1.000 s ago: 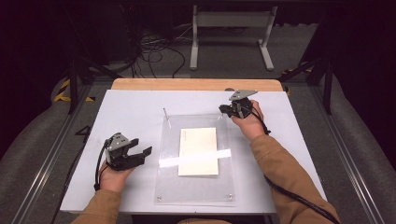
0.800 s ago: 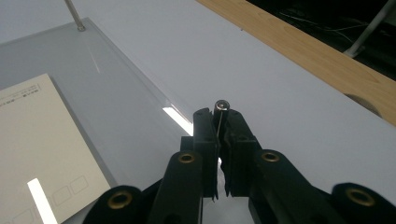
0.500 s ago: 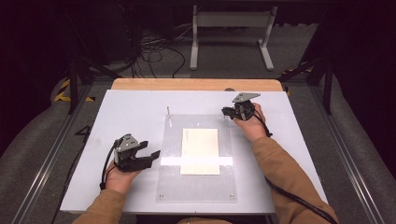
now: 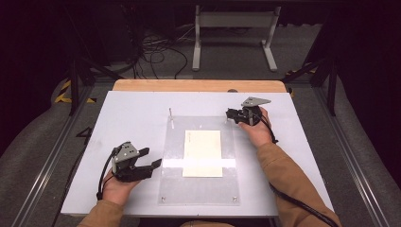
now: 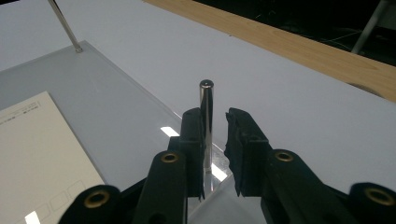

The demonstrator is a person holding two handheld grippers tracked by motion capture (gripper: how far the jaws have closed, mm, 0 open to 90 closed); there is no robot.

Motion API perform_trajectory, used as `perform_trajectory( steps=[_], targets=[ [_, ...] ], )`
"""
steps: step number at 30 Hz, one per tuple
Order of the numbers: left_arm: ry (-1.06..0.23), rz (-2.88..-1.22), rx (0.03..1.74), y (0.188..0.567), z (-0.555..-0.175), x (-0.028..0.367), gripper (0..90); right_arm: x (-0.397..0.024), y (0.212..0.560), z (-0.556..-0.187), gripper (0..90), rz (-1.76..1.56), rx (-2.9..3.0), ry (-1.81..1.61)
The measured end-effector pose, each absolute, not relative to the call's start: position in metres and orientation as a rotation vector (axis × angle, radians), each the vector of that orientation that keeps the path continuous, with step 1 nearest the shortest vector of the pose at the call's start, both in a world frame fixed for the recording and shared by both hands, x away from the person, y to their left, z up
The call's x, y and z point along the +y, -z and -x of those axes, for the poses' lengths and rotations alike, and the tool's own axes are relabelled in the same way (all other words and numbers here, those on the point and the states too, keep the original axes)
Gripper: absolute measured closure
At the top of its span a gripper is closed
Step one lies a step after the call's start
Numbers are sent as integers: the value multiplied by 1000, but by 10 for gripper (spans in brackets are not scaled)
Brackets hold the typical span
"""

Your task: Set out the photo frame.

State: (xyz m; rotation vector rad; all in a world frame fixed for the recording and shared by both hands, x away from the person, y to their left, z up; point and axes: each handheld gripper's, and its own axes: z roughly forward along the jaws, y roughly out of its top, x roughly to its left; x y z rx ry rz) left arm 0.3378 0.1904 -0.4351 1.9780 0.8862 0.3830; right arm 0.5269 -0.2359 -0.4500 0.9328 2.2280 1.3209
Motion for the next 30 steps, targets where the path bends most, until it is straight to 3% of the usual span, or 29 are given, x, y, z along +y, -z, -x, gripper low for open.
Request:
perform_trajectory(
  steps=[6,9,30],
  targets=[
    [-387,-2007,841,432,-322,189,332,-233,454,-527,766,-972,2199,-1326],
    [-393,-2015,830,433,-318,188,332,-230,454,-526,850,-949,2212,-1323],
    [-396,-1992,844,438,-328,195,334,-218,453,-527,849,-1250,2136,-1292]
  ],
)
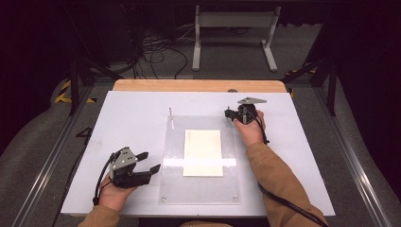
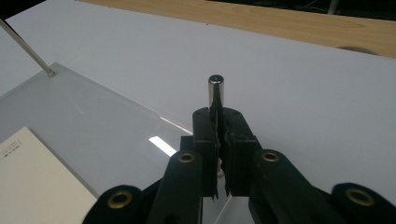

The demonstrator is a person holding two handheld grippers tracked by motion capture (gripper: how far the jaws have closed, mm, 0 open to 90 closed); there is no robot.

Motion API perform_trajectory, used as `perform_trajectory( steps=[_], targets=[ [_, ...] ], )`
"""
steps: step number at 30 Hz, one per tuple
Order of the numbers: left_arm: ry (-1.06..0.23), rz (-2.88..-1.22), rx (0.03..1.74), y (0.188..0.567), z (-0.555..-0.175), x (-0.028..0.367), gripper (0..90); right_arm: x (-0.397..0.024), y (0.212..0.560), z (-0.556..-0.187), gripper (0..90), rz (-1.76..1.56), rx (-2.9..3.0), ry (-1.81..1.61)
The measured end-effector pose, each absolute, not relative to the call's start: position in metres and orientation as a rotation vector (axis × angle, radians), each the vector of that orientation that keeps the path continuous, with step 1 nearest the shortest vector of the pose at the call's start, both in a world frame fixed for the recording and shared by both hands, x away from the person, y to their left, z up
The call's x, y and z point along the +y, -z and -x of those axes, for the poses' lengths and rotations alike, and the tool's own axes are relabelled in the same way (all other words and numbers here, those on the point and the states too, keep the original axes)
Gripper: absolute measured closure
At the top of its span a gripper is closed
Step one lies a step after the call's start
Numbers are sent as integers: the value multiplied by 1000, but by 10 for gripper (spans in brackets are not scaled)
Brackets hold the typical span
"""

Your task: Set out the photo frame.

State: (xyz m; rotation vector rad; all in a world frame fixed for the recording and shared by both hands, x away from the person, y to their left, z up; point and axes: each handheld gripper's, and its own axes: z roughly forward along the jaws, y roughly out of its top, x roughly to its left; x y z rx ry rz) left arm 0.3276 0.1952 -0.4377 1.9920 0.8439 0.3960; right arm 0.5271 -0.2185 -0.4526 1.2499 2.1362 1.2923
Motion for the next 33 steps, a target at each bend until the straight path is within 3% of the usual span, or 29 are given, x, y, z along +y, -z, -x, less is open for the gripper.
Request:
perform_trajectory(
  steps=[12,17,33],
  targets=[
    [-423,-1995,862,437,-330,204,331,-218,450,-537,847,-1365,2170,-1276],
    [-516,-2073,846,445,-330,209,279,-219,449,-540,845,-1387,2193,-1273],
    [-528,-2183,667,458,-323,198,224,-221,450,-548,838,-1433,2241,-1283]
  ],
)
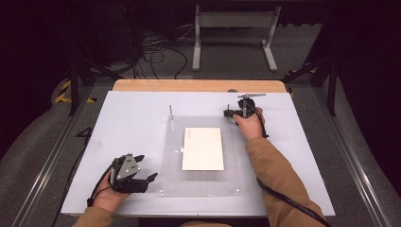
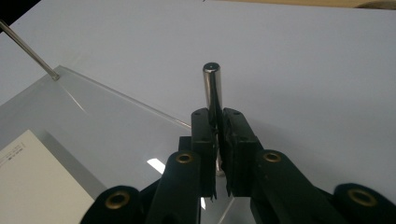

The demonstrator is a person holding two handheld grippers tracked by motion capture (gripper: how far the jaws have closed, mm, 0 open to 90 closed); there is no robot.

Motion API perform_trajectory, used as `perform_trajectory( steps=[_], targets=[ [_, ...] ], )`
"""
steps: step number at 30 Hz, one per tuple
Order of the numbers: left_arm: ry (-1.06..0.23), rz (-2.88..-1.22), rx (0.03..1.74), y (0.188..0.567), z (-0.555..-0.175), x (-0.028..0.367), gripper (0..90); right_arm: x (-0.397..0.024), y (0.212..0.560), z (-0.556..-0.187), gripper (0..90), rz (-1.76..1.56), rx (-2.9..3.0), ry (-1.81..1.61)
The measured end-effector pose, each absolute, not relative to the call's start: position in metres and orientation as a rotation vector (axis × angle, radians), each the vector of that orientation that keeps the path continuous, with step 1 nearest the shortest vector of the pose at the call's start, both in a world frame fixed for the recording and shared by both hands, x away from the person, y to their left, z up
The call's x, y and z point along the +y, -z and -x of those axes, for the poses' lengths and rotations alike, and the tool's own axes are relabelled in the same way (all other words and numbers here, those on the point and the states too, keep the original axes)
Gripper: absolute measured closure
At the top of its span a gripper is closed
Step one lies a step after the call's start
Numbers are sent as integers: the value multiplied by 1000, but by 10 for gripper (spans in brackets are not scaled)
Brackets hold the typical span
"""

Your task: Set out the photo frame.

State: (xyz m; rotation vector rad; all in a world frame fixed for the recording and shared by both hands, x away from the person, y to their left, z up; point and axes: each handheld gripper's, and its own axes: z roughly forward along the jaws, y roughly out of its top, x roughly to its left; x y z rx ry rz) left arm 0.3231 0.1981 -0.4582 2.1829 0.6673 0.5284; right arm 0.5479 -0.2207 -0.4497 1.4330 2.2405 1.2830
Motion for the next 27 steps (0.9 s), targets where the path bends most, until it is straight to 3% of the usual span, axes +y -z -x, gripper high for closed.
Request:
perform_trajectory(
  steps=[12,21,27],
  targets=[
    [-640,-2303,487,465,-317,173,205,-219,451,-549,831,-1468,2253,-1264],
    [-705,-2133,320,452,-311,170,196,-218,452,-550,834,-1505,2232,-1265],
    [-708,-2106,190,450,-308,150,177,-218,451,-551,834,-1513,2233,-1250]
  ],
)
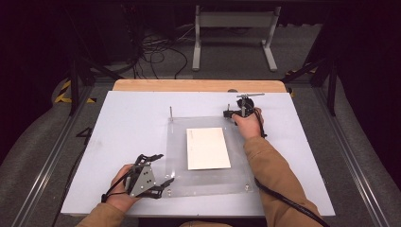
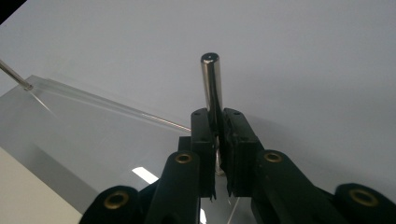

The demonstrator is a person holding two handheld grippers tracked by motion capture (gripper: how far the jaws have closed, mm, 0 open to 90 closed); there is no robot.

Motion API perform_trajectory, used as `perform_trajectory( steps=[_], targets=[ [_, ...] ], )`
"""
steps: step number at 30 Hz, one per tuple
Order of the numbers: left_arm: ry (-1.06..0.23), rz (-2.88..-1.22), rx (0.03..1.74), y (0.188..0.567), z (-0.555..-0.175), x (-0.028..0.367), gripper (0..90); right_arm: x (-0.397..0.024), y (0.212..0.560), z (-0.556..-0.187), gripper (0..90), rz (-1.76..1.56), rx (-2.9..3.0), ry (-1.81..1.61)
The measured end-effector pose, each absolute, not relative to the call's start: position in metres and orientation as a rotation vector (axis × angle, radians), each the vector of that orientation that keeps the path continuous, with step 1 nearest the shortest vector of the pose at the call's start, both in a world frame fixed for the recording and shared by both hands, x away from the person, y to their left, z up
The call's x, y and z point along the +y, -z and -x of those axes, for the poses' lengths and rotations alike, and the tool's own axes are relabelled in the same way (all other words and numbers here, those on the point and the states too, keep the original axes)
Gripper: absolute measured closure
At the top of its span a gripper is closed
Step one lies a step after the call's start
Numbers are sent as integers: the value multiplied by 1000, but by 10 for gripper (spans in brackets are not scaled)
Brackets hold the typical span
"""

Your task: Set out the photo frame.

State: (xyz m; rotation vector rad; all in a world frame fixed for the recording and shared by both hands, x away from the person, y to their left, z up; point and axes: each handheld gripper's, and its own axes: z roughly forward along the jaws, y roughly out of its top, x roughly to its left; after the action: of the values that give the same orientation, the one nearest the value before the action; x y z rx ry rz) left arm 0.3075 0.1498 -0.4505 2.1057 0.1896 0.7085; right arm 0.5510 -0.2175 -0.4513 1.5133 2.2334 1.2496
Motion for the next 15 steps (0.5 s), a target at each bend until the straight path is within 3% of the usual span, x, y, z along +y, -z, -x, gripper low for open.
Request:
perform_trajectory(
  steps=[9,15],
  targets=[
    [-707,-2091,147,452,-309,143,258,-218,452,-551,833,-1520,2230,-1255],
    [-708,-2053,162,454,-317,142,392,-218,453,-551,833,-1520,2238,-1257]
  ],
)
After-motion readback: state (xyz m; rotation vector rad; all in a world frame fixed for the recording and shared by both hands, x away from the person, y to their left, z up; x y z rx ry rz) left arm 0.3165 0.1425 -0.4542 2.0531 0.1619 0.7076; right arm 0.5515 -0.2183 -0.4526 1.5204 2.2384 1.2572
